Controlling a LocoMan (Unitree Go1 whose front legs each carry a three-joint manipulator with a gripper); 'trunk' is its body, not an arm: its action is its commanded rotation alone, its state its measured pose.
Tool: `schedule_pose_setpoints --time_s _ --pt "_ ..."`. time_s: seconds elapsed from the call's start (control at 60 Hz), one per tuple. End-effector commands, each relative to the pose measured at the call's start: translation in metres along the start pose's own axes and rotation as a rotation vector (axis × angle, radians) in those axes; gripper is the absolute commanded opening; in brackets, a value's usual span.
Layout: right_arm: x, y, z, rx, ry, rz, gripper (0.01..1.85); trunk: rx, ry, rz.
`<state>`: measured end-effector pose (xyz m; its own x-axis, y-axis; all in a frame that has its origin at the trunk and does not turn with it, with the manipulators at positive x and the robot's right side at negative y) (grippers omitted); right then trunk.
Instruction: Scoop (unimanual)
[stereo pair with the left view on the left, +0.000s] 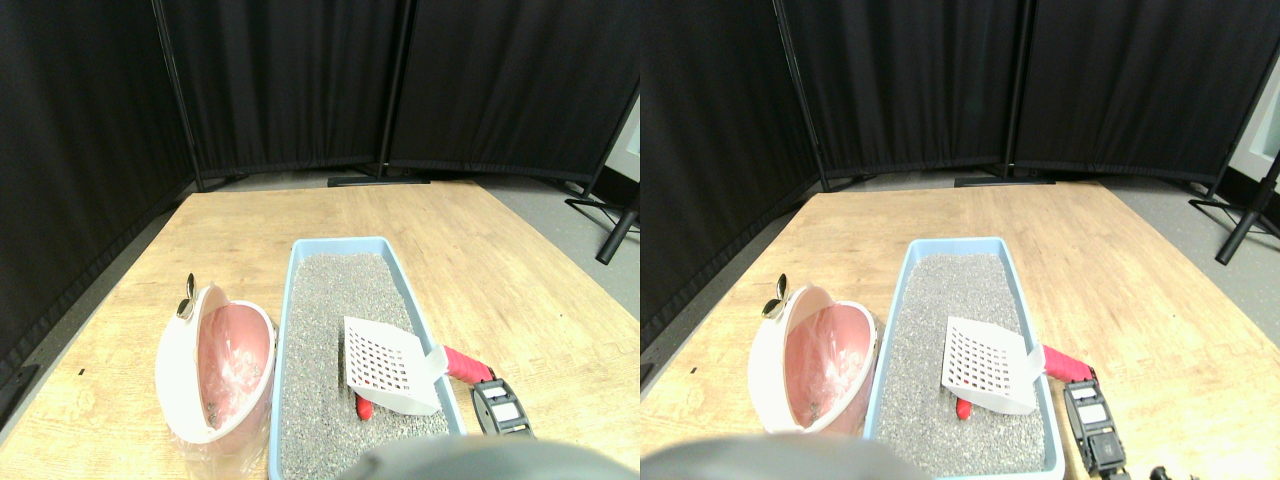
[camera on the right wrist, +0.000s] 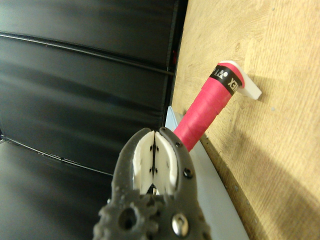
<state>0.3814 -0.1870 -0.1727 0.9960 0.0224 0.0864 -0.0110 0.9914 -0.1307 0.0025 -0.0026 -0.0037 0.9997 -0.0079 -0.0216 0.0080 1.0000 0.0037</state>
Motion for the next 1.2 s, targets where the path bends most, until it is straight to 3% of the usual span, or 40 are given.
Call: schedule_pose_setpoints --time_s 0.017,0.167,0.3,0.483,0.667,0.867,1.2 --pt "0.001 -0.001 0.007 -0.011 -0.038 -0.009 0.43 -0.004 0.0 0.004" --pt "0.005 -0.001 0.008 0.002 -0.046 -0.003 0.42 -0.005 -0.005 0.001" --pt "0.005 -0.004 0.009 0.029 -0.053 -0.005 0.42 -0.009 0.002 -0.002" --pt "0.005 -0.009 0.01 0.138 -0.062 -0.005 0.8 -0.015 0.008 -0.007" --pt "0.012 -0.014 0.0 0.205 -0.044 0.007 0.94 -0.026 0.009 -0.009" --pt "0.015 -0.013 -0.005 0.237 -0.034 -0.007 0.93 -0.032 0.009 -0.003" --pt "0.034 -0.008 -0.016 0.288 -0.018 -0.01 0.89 -0.034 0.01 0.001"
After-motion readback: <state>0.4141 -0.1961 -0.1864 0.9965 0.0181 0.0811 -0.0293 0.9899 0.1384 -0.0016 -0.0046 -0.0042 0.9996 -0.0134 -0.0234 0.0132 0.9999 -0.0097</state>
